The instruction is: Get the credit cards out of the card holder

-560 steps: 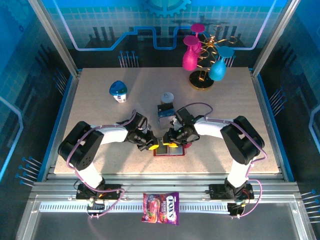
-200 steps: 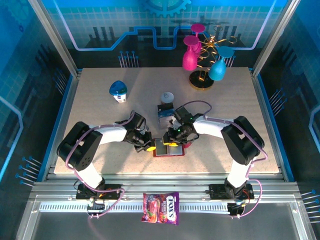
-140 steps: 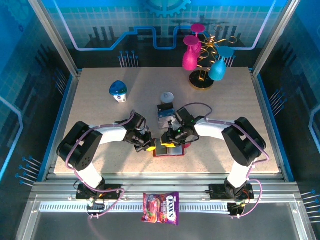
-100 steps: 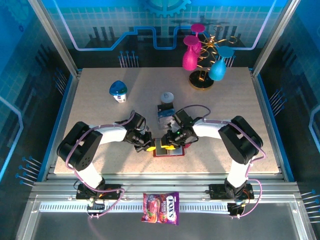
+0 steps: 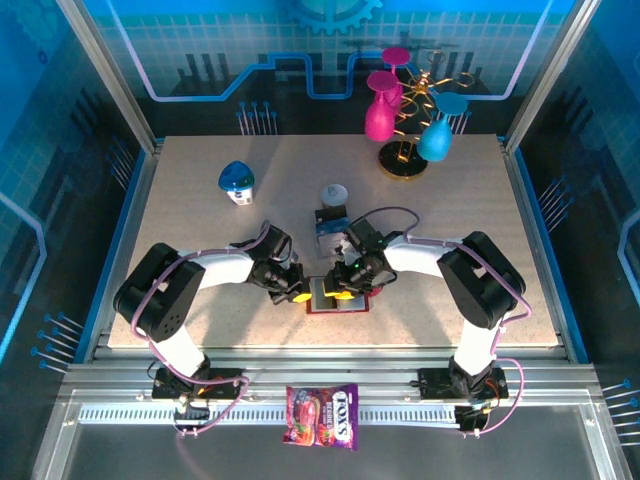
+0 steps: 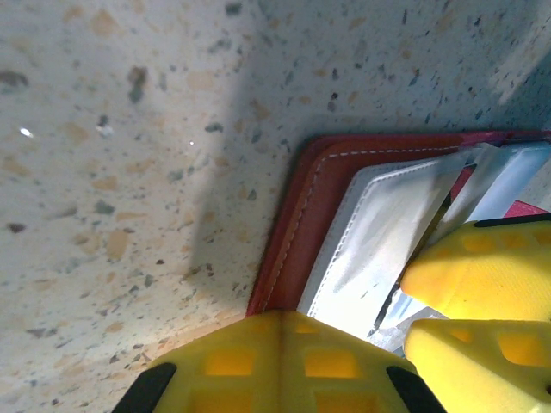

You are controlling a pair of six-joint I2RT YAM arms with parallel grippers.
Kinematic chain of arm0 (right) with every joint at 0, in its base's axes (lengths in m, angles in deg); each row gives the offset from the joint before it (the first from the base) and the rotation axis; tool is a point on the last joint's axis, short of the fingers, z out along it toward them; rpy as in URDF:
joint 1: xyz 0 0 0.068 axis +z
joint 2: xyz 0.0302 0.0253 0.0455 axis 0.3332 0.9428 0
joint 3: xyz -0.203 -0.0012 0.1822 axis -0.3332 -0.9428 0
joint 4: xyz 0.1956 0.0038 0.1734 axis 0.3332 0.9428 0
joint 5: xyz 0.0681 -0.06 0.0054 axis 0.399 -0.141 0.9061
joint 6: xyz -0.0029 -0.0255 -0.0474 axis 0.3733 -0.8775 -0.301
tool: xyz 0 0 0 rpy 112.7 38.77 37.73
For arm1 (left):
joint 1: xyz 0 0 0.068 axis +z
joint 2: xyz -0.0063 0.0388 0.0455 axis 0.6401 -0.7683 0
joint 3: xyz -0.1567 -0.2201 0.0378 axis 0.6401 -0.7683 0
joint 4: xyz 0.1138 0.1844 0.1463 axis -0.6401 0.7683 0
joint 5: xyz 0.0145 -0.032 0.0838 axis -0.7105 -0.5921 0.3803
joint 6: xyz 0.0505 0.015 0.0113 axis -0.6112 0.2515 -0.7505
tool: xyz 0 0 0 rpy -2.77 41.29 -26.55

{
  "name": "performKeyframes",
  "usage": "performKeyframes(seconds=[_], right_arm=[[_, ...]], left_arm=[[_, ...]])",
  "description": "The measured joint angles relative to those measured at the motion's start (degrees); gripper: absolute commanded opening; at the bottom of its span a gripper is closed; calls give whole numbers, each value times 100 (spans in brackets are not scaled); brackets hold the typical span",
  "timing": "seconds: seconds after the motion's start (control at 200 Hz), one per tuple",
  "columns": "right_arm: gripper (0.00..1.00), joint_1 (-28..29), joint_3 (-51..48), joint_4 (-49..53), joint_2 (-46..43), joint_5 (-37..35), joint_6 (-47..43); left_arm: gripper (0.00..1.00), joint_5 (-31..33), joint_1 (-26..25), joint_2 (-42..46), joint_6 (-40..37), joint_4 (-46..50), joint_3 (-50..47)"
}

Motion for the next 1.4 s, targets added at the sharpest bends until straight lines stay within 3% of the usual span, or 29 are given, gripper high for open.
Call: performKeyframes(seconds=[0.39,0.655,0.885,1.401], right_arm=[[37,-2,-2,184,-262,-166,4],[33,-146,-387,-205,-422,-68,264],[31,-372,-798,-619,-485,107,483],[28,-415,-859,-975,-439,332,573]], left_arm=[[3,199,2,199,-11,413,188],[3,240,-70,398,-31,643,662],[0,236,-343,17,-44,664,807],[0,109,-372,-446,-131,577,807]])
